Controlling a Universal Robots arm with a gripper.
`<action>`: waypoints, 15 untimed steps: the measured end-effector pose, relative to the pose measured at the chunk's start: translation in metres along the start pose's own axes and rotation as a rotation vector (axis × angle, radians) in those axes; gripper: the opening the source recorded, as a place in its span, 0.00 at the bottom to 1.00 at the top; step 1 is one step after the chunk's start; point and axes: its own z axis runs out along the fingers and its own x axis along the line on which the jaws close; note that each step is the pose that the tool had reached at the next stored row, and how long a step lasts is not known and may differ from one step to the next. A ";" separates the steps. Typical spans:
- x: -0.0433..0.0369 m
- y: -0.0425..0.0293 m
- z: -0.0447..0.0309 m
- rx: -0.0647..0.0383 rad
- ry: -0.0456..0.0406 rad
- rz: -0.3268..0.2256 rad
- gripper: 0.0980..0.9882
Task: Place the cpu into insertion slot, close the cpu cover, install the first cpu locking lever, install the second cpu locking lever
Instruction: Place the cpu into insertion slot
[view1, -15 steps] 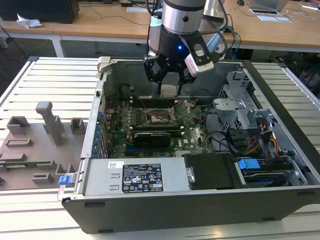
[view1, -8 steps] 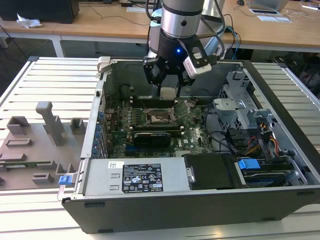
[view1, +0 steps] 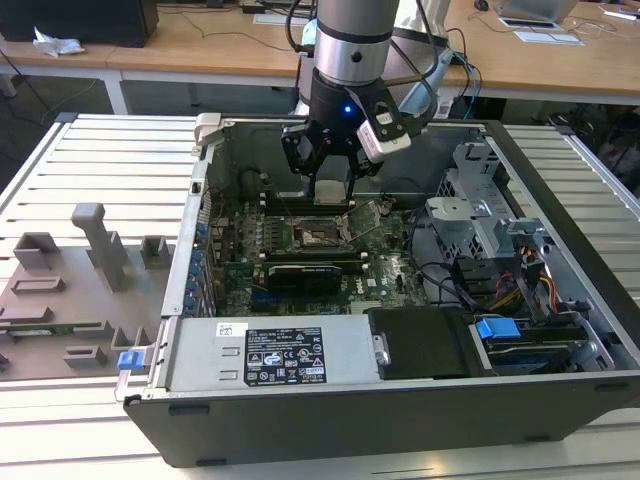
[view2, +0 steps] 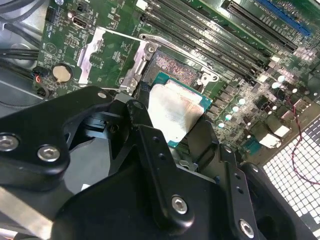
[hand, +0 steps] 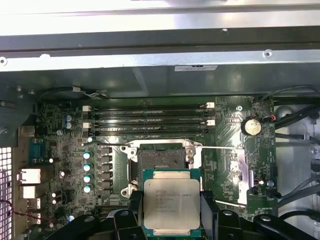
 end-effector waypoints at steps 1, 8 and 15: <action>0.0000 0.0000 0.0001 0.000 0.0000 0.000 0.50; 0.0000 0.0000 0.0003 -0.001 -0.0020 0.042 0.50; 0.0000 0.0000 0.0011 -0.002 -0.0072 0.159 0.50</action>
